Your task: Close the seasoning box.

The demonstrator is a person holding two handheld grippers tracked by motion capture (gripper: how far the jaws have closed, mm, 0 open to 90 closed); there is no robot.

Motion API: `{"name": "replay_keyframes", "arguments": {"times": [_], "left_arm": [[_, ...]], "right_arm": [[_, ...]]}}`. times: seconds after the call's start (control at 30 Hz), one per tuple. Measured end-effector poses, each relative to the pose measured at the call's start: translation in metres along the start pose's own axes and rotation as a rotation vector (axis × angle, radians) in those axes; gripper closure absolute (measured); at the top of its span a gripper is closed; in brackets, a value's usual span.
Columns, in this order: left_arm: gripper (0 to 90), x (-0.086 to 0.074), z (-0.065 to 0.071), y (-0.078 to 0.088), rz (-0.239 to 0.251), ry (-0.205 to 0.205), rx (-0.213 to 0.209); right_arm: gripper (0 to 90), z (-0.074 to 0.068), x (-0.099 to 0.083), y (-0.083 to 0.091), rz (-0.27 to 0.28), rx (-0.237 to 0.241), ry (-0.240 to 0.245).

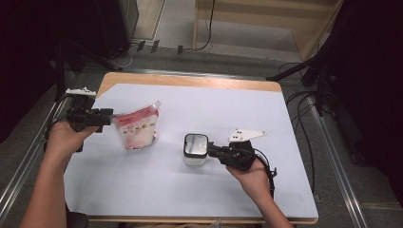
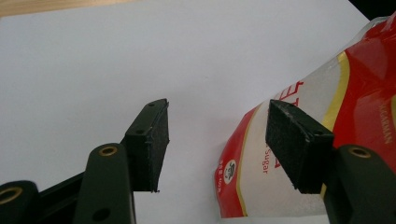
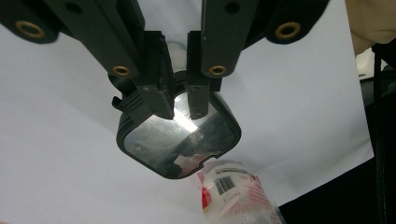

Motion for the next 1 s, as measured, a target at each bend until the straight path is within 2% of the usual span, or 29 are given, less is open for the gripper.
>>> {"name": "replay_keyframes", "arguments": {"times": [0.1,0.3,0.33,0.5,0.7,1.0], "left_arm": [[40.3,0.0,0.0,0.0,-0.001,0.001,-0.001],[40.2,0.0,0.0,0.0,0.0,0.004,-0.004],[40.2,0.0,0.0,0.0,-0.002,0.002,-0.001],[40.1,-0.001,-0.001,-0.001,-0.005,0.004,-0.005],[40.2,-0.002,-0.001,-0.002,0.001,0.01,-0.009],[40.1,-0.004,-0.003,-0.002,0.004,0.01,-0.02]], "right_arm": [[79.1,0.0,0.0,0.001,0.001,-0.001,0.0],[71.1,0.002,0.0,0.003,0.008,0.005,0.008],[67.5,0.003,0.0,0.004,0.01,0.011,0.009],[62.4,0.006,-0.001,0.007,0.017,0.006,0.018],[58.5,0.012,-0.002,0.014,0.028,0.008,-0.006],[50.0,0.025,-0.004,0.026,0.061,-0.031,-0.005]]}}
Point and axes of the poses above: each handheld gripper's, and its own axes: y roughly backward along the jaws, x roughly out of its top, z roughly to its right, the point moved 1 cm from there along -y, roughly forward along the jaws, and after that the axes turned 11 degrees about -y, right-handed, at the moved point
